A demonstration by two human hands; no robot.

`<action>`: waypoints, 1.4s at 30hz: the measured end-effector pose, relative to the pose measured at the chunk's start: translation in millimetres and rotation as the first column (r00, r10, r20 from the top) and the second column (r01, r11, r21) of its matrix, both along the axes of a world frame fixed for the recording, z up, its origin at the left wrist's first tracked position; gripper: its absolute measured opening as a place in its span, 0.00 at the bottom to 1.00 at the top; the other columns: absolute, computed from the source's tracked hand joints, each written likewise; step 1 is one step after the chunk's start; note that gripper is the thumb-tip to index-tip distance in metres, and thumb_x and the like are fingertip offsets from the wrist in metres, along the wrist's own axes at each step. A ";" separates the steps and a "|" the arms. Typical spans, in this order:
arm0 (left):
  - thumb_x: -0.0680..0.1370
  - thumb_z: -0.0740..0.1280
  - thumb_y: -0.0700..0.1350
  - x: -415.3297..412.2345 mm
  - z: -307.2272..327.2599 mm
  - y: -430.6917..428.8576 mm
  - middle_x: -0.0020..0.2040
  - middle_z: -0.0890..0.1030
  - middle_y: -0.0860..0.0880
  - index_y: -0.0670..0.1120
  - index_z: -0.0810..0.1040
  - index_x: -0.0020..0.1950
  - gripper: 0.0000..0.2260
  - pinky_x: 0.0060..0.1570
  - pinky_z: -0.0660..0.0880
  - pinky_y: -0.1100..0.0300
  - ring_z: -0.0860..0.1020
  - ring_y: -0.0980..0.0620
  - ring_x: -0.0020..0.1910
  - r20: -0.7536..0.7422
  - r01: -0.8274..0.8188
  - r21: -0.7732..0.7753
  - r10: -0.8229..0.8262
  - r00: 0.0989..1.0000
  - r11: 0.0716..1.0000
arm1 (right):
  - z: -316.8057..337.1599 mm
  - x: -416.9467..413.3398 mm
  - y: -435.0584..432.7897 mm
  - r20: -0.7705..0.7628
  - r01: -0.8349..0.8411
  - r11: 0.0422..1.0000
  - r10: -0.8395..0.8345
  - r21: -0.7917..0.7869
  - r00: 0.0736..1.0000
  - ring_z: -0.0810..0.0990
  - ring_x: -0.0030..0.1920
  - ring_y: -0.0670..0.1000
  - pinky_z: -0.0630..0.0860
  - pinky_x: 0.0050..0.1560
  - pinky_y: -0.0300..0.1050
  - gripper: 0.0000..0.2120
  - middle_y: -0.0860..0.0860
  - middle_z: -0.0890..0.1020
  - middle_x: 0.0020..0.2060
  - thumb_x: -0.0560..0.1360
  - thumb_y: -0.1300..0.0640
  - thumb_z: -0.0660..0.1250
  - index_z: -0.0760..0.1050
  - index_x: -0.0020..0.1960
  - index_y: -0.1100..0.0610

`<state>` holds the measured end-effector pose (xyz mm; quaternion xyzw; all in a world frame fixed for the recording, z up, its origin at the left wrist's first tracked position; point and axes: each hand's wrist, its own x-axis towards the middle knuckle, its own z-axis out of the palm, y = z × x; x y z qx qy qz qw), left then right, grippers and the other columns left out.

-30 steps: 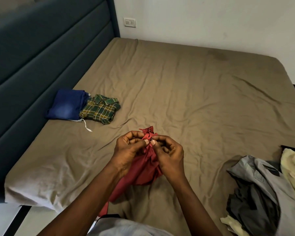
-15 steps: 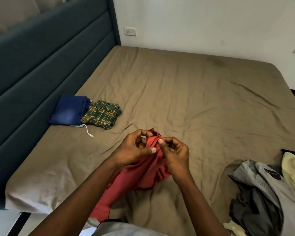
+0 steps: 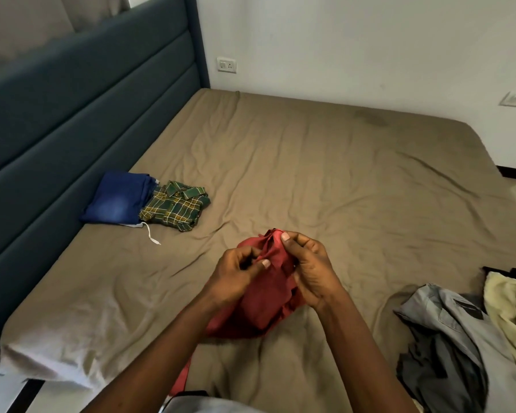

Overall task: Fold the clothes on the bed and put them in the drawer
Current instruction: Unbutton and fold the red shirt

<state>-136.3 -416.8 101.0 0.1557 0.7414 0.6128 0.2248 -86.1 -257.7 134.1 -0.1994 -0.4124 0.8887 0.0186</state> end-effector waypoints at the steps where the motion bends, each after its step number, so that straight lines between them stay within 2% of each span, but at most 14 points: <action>1: 0.75 0.73 0.48 -2.3 -0.2 -3.2 0.42 0.84 0.52 0.52 0.85 0.46 0.02 0.48 0.76 0.51 0.80 0.54 0.43 0.012 -0.001 0.034 0.001 1.000 0.999 | 1.1 0.9 2.3 -0.010 -0.012 1.000 0.012 -0.005 1.000 0.85 0.41 0.57 0.84 0.46 0.48 0.07 0.64 0.84 0.44 0.78 0.65 0.68 0.79 0.53 0.68; 5: 0.75 0.76 0.44 -14.9 5.9 -22.7 0.47 0.85 0.41 0.40 0.83 0.51 0.10 0.52 0.79 0.48 0.82 0.49 0.47 0.014 0.087 0.021 -0.088 0.996 0.996 | 5.4 2.9 13.1 -0.022 -0.052 0.996 0.054 0.072 0.998 0.86 0.45 0.51 0.82 0.45 0.42 0.08 0.59 0.86 0.45 0.78 0.67 0.68 0.80 0.56 0.68; 10: 0.75 0.77 0.39 -27.9 12.3 -42.8 0.47 0.86 0.39 0.39 0.85 0.51 0.06 0.50 0.79 0.49 0.82 0.46 0.45 0.016 0.055 0.046 -0.055 0.998 0.997 | 1.3 0.5 22.3 -0.029 -0.042 0.928 0.057 0.370 0.998 0.84 0.46 0.47 0.80 0.49 0.38 0.05 0.52 0.87 0.44 0.80 0.66 0.66 0.82 0.52 0.63; 14: 0.71 0.80 0.44 -41.8 20.4 -59.8 0.42 0.80 0.39 0.42 0.86 0.49 0.10 0.42 0.75 0.56 0.76 0.45 0.41 0.121 0.002 0.050 -0.008 0.993 0.999 | -8.0 -2.4 41.0 0.021 -0.088 0.604 0.117 0.792 0.993 0.84 0.48 0.45 0.79 0.54 0.42 0.07 0.47 0.87 0.44 0.80 0.62 0.68 0.85 0.49 0.54; 19: 0.68 0.78 0.42 -75.9 60.5 -64.3 0.40 0.83 0.42 0.38 0.83 0.48 0.13 0.39 0.77 0.63 0.79 0.50 0.37 0.025 -0.049 -0.032 0.050 0.998 0.998 | 9.5 -14.4 64.1 0.098 -0.148 0.148 0.300 0.978 0.949 0.83 0.46 0.41 0.77 0.49 0.36 0.05 0.45 0.86 0.45 0.75 0.58 0.76 0.86 0.50 0.54; 21: 0.70 0.77 0.39 -109.2 100.3 -51.2 0.39 0.85 0.49 0.40 0.83 0.48 0.09 0.42 0.78 0.64 0.82 0.56 0.38 -0.034 -0.163 0.076 0.165 0.986 0.984 | 35.1 -39.0 71.4 0.093 -0.114 0.041 0.341 0.993 0.935 0.82 0.45 0.41 0.75 0.48 0.32 0.07 0.48 0.87 0.46 0.74 0.58 0.77 0.86 0.51 0.57; 23: 0.74 0.75 0.34 -142.6 149.9 -31.0 0.38 0.85 0.51 0.42 0.83 0.47 0.06 0.43 0.79 0.65 0.82 0.57 0.37 -0.088 -0.266 0.219 0.290 0.953 0.939 | 71.2 -72.1 77.3 0.030 -0.036 0.016 0.299 0.999 0.954 0.83 0.42 0.43 0.76 0.45 0.36 0.05 0.49 0.87 0.43 0.75 0.56 0.75 0.86 0.50 0.57; 26: 0.76 0.74 0.36 -168.0 214.1 -4.1 0.39 0.86 0.51 0.44 0.85 0.48 0.04 0.43 0.79 0.62 0.82 0.56 0.37 -0.259 -0.314 0.359 0.418 0.871 0.879 | 121.3 -113.3 89.6 -0.115 0.104 0.103 0.108 0.989 0.987 0.82 0.36 0.44 0.76 0.37 0.38 0.07 0.49 0.86 0.36 0.75 0.52 0.75 0.85 0.45 0.55; 29: 0.77 0.73 0.41 -158.3 218.6 3.1 0.45 0.88 0.51 0.47 0.87 0.52 0.06 0.49 0.81 0.59 0.84 0.55 0.44 -0.509 -0.299 0.275 0.402 0.761 0.914 | 118.0 -114.3 86.2 -0.139 0.127 0.510 -0.014 0.851 0.990 0.79 0.32 0.48 0.76 0.36 0.43 0.10 0.57 0.84 0.34 0.73 0.56 0.77 0.82 0.41 0.63; 31: 0.78 0.72 0.40 -136.0 182.8 1.6 0.46 0.88 0.53 0.49 0.87 0.53 0.08 0.49 0.81 0.61 0.85 0.58 0.45 -0.529 -0.294 0.151 0.329 0.782 0.944 | 88.1 -91.8 63.5 -0.061 0.018 0.773 0.027 0.634 0.998 0.79 0.35 0.52 0.78 0.38 0.46 0.06 0.62 0.83 0.38 0.75 0.65 0.75 0.80 0.46 0.68; 32: 0.78 0.72 0.39 -121.0 156.9 0.0 0.45 0.87 0.54 0.51 0.87 0.52 0.09 0.47 0.80 0.63 0.84 0.60 0.43 -0.503 -0.301 0.097 0.307 0.808 0.949 | 69.1 -75.7 47.9 -0.010 -0.040 0.844 0.054 0.535 0.998 0.80 0.36 0.53 0.79 0.38 0.46 0.05 0.64 0.84 0.41 0.75 0.67 0.73 0.80 0.49 0.68; 36: 0.75 0.75 0.34 -52.0 51.3 -4.1 0.37 0.86 0.52 0.49 0.85 0.46 0.09 0.41 0.79 0.59 0.83 0.55 0.37 -0.221 -0.335 0.044 0.336 0.915 0.941 | -8.1 -18.2 -1.9 0.213 -0.061 0.986 0.027 0.154 0.977 0.83 0.30 0.47 0.80 0.30 0.40 0.04 0.56 0.86 0.34 0.77 0.71 0.68 0.80 0.45 0.66; 38: 0.75 0.75 0.32 -22.4 16.4 -8.8 0.38 0.87 0.50 0.48 0.86 0.44 0.10 0.41 0.79 0.58 0.83 0.55 0.37 -0.069 -0.325 0.029 0.326 0.943 0.945 | -39.2 0.0 -16.2 0.280 -0.014 1.000 0.016 -0.010 0.960 0.85 0.32 0.50 0.84 0.35 0.45 0.05 0.57 0.86 0.35 0.77 0.71 0.67 0.81 0.46 0.65; 42: 0.74 0.74 0.31 6.1 -23.3 -16.8 0.44 0.88 0.46 0.44 0.87 0.46 0.09 0.52 0.81 0.53 0.85 0.51 0.44 0.059 -0.265 -0.006 0.265 0.962 0.964 | -81.3 20.7 -33.4 0.386 0.013 0.996 0.021 -0.086 0.922 0.86 0.38 0.53 0.85 0.43 0.50 0.05 0.59 0.86 0.42 0.76 0.68 0.69 0.81 0.52 0.66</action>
